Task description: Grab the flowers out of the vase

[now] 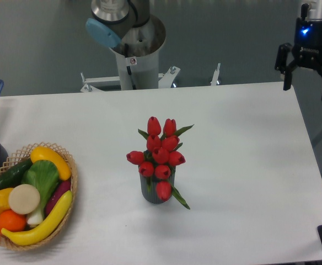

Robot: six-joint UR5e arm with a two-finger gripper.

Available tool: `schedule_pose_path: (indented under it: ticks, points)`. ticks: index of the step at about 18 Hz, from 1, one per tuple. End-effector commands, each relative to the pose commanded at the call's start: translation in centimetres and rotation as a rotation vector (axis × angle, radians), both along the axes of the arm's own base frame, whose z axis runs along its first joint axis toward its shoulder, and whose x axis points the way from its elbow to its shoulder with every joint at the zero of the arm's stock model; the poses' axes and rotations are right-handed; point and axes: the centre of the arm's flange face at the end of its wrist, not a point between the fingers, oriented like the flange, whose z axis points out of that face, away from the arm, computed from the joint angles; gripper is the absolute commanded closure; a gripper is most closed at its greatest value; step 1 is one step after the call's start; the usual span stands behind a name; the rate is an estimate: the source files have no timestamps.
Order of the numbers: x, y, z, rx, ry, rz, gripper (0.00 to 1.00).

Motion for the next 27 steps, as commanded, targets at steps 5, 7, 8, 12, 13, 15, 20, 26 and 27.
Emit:
schedule_pose_path:
  ticks: [5,7,8,12,13,15,20,26,27]
  points:
    - [0.0,-0.1,-0.2,-0.009,0.009,0.004,0.0]
    - [0.1,-0.1,-0.3,-0.005,0.003,0.004,0.0]
    - [0.2,0.0,-0.9,-0.004,-0.007,0.001,0.0]
    - [0.6,0.1,-2.2,0.033,-0.026,0.029,0.0]
    - [0.7,0.3,-2.2,0.052,-0.046,0.055,0.0]
    - [1.2,1.4,-2.4,0.101,-0.097,0.087,0.0]
    - [1.4,1.8,-3.7,0.16,-0.165,0.112,0.0]
    - [2.9,2.7,-6.0,0.25,-0.258,0.101,0.0]
    - [3.0,2.6,-6.0,0.25,-0.257,0.1,0.0]
